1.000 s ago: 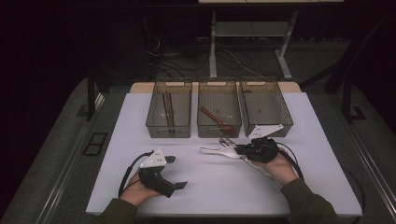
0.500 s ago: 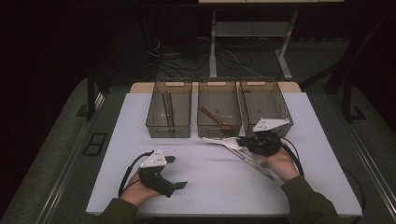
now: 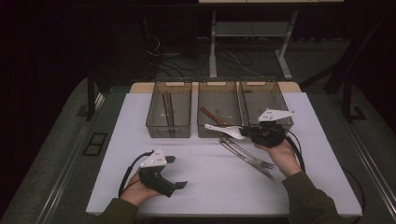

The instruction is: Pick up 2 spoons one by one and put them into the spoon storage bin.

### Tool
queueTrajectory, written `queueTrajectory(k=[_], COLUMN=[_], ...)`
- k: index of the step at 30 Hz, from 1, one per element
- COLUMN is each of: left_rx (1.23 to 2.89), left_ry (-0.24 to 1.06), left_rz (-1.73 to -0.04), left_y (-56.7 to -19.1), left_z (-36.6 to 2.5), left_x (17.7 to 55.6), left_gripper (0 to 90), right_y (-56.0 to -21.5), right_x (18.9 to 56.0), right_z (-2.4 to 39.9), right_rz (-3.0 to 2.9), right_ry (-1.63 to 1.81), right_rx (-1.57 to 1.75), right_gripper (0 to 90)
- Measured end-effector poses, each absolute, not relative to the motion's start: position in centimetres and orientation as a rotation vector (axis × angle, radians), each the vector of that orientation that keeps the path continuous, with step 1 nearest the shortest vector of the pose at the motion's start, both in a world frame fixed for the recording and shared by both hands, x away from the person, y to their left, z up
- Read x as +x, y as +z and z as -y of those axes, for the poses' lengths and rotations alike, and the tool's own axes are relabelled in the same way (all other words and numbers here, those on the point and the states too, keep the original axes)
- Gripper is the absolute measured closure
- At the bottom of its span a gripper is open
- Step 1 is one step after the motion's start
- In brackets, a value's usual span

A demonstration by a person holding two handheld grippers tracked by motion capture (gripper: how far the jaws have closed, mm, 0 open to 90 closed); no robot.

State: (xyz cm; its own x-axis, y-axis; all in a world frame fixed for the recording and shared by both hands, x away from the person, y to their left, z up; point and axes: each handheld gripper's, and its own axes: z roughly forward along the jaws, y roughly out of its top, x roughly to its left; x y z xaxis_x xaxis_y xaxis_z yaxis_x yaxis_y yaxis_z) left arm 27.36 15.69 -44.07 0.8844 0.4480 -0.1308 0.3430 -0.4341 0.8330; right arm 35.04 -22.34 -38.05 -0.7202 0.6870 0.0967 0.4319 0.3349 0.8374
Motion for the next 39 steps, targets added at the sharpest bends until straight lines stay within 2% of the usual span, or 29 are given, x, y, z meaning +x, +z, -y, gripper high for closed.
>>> queueTrajectory(k=[18,39], left_rx=[2.058,2.043], left_ry=[0.134,0.127], left_rz=[-0.566,-0.573], left_y=[-44.0,-44.0], left_z=[-15.7,-15.7], left_x=[27.3,27.2], left_gripper=[0.0,0.0], right_y=[-36.3,-38.0], right_x=[39.2,41.5], right_z=[20.6,18.3], right_rz=[-2.292,-2.365], right_ry=[1.259,1.035], right_rx=[1.06,1.059], right_gripper=[84.3,83.6])
